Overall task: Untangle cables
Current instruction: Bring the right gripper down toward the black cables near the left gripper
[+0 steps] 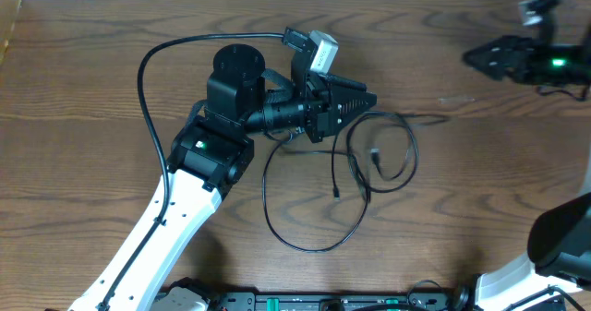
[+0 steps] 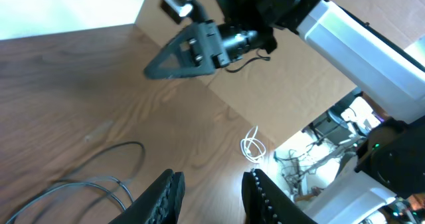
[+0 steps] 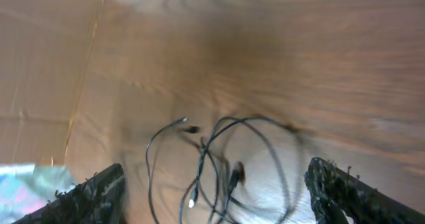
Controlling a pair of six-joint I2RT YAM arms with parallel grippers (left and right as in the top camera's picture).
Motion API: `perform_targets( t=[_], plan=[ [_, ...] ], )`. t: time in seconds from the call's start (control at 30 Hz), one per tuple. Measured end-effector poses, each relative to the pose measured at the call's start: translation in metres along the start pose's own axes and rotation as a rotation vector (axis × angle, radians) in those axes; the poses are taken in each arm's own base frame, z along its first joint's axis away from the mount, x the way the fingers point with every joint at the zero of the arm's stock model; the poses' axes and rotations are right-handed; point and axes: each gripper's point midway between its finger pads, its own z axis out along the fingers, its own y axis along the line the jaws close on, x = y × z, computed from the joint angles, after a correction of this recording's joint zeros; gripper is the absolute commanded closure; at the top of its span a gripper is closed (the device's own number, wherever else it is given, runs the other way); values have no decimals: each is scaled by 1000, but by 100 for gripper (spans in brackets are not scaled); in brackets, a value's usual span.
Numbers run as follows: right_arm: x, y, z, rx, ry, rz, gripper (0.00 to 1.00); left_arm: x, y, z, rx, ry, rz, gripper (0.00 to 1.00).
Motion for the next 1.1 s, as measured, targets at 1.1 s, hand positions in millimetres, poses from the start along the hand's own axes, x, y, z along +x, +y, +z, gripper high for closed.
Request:
perform_targets(
  t=[1.1],
  plan=[
    [173,-76,123,720,331,561,18,38,106,-44,-537,41,-247,66]
  ],
)
